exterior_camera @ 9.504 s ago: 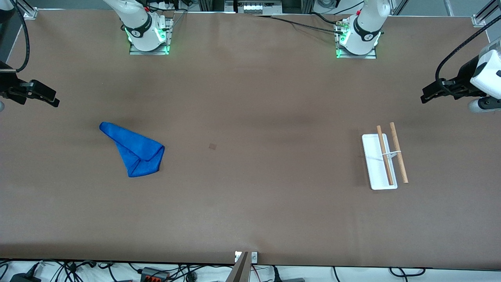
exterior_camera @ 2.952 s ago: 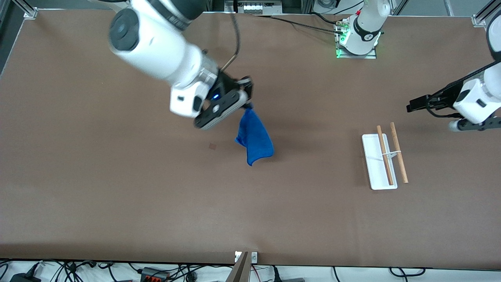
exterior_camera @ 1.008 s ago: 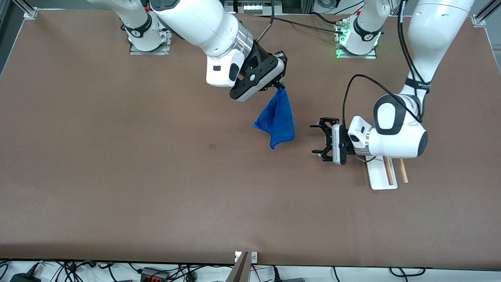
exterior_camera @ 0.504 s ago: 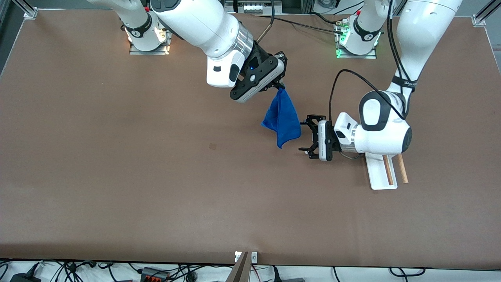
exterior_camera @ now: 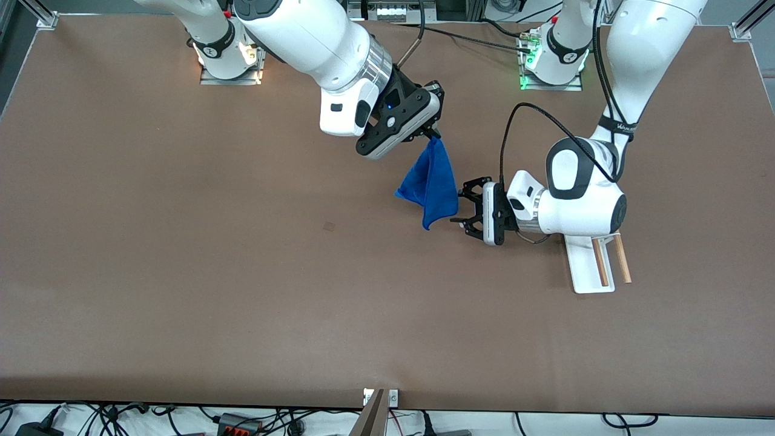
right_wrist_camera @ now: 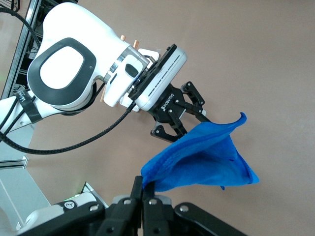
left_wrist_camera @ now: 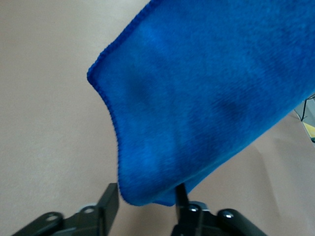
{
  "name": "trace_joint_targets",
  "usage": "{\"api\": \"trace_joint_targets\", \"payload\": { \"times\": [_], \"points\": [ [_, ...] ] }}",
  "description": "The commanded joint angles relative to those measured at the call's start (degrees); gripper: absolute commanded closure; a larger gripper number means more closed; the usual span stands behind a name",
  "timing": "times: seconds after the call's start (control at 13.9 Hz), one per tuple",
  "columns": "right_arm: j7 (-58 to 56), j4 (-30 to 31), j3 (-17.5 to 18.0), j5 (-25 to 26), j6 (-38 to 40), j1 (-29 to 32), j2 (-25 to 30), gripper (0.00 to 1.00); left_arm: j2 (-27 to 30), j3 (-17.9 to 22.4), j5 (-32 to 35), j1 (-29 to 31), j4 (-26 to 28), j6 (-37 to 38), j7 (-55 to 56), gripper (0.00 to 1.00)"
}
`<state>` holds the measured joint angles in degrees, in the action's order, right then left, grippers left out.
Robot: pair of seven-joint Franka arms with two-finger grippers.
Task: Pass towel and hang on rack
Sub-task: 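Grasp the towel with the left gripper and open the right gripper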
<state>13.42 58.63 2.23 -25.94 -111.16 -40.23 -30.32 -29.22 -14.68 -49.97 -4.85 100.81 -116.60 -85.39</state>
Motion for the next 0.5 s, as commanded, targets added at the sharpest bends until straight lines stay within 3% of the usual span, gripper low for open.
{"api": "trace_joint_targets", "payload": {
  "times": [0.0,0.14,0.29,0.36,0.43],
  "points": [
    [1.08,0.52,-0.12,0.89,-0.28,-0.37,0.61,1.0,0.48,-0.96,-2.85,0.02,0.53,-0.82,-1.27,0.53],
    [1.08,0.52,-0.12,0.89,-0.28,-0.37,0.61,1.0,0.48,-1.05,-3.73,0.02,0.52,-1.17,-1.8,0.61],
    [1.08,0.52,-0.12,0.89,-0.28,-0.37,0.61,1.0,0.83,-1.4,-4.87,0.02,0.61,-1.96,-1.89,0.93],
    [1.08,0.52,-0.12,0.89,-0.19,-0.37,0.61,1.0,0.83,-1.49,-4.88,0.02,0.61,-2.05,-1.37,0.99],
    [1.08,0.61,-0.12,0.89,-0.19,-0.37,0.61,1.0,0.83,-1.58,-4.88,0.02,0.61,-2.48,-1.1,0.99]
  ]
}}
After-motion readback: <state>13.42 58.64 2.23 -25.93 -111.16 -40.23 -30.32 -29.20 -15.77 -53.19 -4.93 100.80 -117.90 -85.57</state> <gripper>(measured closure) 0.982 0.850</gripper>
